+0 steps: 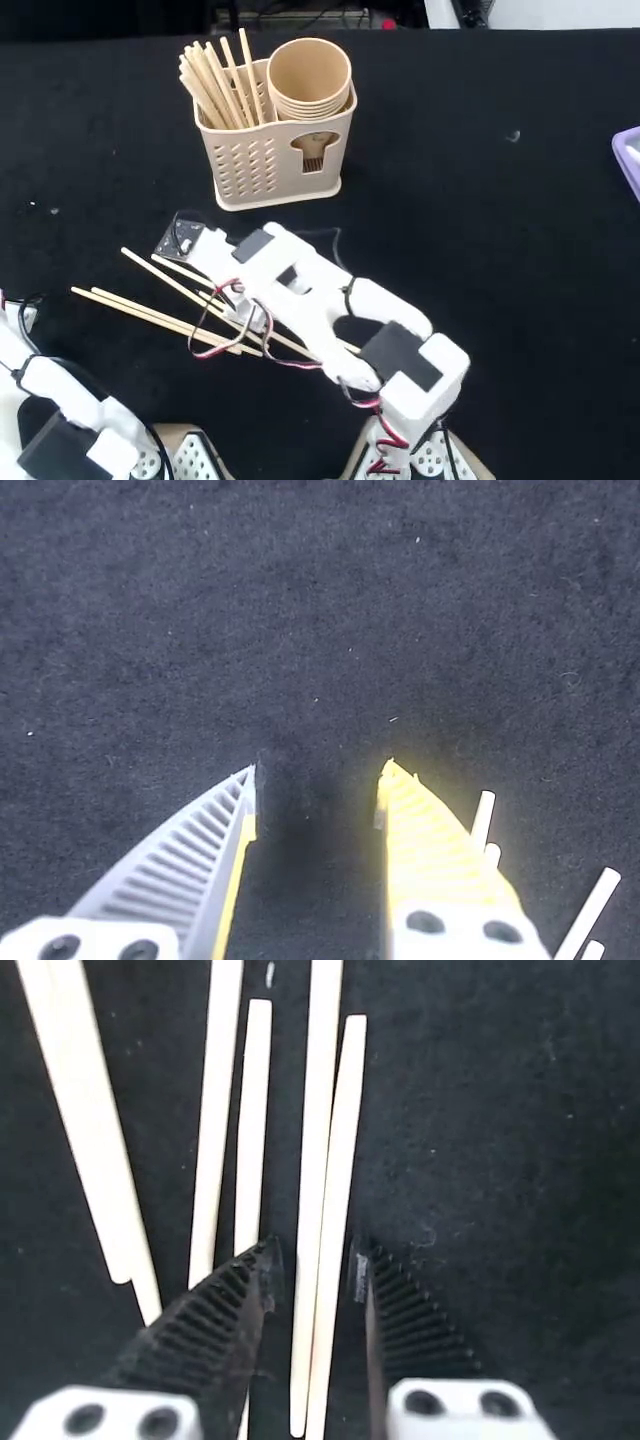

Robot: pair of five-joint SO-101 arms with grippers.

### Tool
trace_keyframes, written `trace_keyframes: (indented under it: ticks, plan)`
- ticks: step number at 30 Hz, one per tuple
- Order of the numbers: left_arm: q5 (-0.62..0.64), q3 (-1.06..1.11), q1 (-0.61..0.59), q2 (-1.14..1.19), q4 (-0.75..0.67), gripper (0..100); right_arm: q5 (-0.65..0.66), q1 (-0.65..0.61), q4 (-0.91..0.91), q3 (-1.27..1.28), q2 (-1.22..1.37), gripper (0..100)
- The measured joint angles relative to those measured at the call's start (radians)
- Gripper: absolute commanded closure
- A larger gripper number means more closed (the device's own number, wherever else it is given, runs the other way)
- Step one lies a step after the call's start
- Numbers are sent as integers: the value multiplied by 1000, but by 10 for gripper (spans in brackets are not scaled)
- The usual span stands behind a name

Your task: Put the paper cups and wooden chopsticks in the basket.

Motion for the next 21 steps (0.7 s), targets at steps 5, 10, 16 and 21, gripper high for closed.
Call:
trace_keyframes:
  ticks: [5, 10, 16, 21]
  plan:
    - [-3, 0, -6, 0, 0, 801, 0, 11, 9, -15, 17, 991]
    - [0, 0, -21, 0, 0, 801, -3, 26, 41, 8, -21, 988]
    - [0, 0, -20, 0, 0, 801, 0, 78, 155, 6, -284, 988]
    - [0, 0, -20, 0, 0, 801, 0, 84, 212, 6, -552, 988]
